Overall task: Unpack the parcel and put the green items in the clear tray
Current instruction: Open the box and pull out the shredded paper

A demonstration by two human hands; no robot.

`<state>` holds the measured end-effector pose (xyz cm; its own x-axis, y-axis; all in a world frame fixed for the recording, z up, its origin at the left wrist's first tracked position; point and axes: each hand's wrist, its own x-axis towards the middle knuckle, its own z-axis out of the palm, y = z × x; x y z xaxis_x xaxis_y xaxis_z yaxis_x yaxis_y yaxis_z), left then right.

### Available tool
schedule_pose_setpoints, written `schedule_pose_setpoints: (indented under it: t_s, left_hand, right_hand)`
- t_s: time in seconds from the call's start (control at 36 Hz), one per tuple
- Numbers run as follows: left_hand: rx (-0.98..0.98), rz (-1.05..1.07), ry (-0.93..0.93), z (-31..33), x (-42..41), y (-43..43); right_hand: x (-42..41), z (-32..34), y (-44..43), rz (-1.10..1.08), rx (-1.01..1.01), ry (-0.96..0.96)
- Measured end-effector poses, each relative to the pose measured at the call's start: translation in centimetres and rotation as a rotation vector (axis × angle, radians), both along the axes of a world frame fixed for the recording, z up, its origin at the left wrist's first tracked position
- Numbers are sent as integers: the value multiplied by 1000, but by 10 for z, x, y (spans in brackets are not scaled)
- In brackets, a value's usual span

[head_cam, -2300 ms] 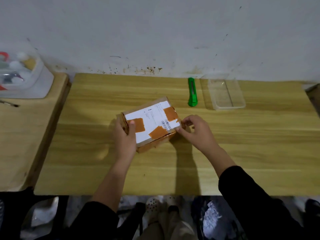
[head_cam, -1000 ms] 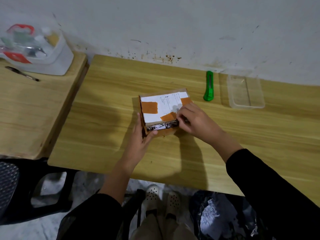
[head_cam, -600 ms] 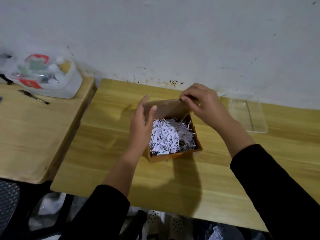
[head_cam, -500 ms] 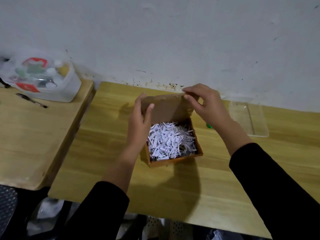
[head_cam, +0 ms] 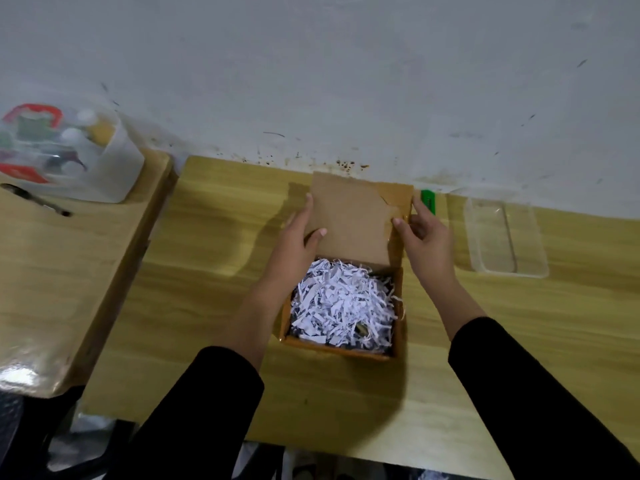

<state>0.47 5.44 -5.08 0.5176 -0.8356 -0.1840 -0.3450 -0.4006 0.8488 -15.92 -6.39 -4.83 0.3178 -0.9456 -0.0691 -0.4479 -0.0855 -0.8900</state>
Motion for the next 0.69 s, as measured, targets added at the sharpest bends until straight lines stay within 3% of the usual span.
schedule_pose_setpoints:
  t_s: [0.11,0.36,0.53,0.69]
  left_hand:
    - [14,-35,29,-5,-13,-3]
    - [29,-1,58,0,-19,11]
    - [11,130,163,5,-31,24]
    - [-39,161,-158,19,-48,52]
  right_hand:
    - [-23,-7,8,-16,50,99]
    - [-22,14,9,73,-60,289]
    - [-17,26,14,185,-76,401]
    - [-25,34,53,216,-138,410]
